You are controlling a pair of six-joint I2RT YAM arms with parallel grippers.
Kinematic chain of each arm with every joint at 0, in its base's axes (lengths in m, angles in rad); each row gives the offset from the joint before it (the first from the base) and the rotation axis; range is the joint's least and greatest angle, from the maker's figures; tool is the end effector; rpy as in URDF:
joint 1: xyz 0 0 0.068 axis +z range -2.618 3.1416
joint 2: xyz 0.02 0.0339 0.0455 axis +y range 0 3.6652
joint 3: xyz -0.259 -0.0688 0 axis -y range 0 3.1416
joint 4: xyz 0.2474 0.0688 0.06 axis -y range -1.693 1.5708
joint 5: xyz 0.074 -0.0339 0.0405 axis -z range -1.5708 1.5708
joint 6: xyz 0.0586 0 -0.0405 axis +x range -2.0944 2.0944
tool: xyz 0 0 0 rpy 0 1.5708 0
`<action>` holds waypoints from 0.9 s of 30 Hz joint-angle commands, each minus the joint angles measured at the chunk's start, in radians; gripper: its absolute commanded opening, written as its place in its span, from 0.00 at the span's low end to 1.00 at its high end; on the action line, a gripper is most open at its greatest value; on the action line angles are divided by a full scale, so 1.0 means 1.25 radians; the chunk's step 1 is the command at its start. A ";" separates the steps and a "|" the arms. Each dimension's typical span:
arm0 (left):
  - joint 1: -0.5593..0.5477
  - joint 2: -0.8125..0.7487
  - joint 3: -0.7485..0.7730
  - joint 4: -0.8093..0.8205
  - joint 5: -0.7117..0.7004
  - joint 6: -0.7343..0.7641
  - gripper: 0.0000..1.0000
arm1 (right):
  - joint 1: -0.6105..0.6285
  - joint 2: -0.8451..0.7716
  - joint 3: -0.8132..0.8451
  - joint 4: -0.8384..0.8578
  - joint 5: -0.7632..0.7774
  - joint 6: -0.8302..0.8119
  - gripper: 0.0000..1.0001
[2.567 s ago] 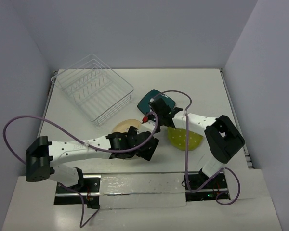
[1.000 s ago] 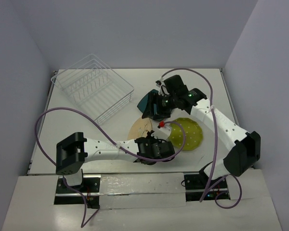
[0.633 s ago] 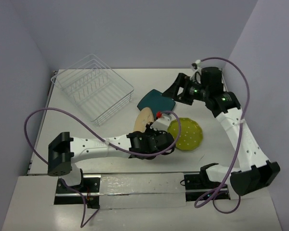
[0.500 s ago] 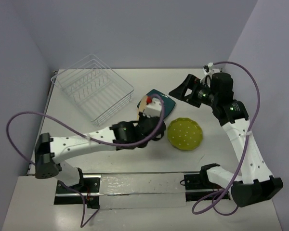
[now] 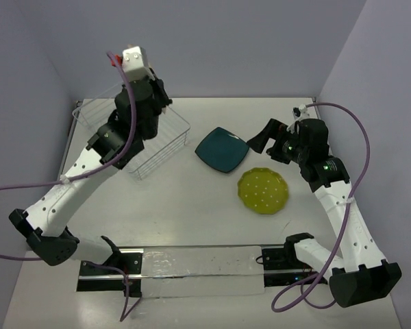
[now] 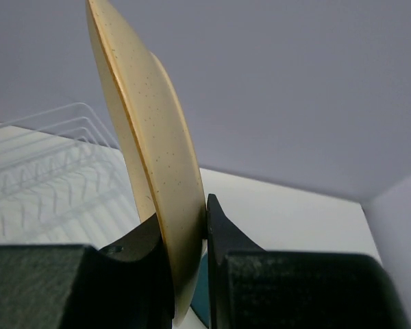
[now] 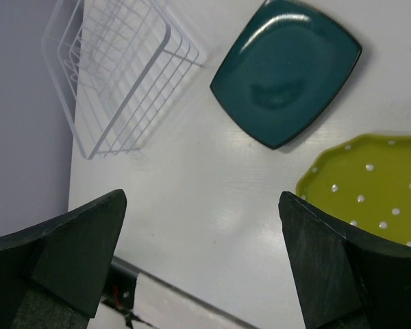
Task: Load the plates into the dish rack
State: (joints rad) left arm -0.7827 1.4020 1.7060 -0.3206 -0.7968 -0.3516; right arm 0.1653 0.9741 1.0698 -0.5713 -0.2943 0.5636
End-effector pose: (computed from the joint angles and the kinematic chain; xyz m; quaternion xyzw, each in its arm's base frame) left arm 0.2490 -0.1886 0.4982 -0.1252 0.7001 -0.1139 0.6937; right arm 0.2247 0.0547 0.3515 0.0923 0.8430 0.3005 0.4366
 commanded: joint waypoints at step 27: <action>0.515 0.471 0.235 0.217 0.513 -0.184 0.00 | -0.037 0.255 0.049 0.075 0.035 -0.074 1.00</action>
State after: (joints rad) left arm -0.1547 2.0378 1.9697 -0.2801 -0.1845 -0.5381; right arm 0.1336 1.2908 1.0821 -0.4660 -0.2751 0.4839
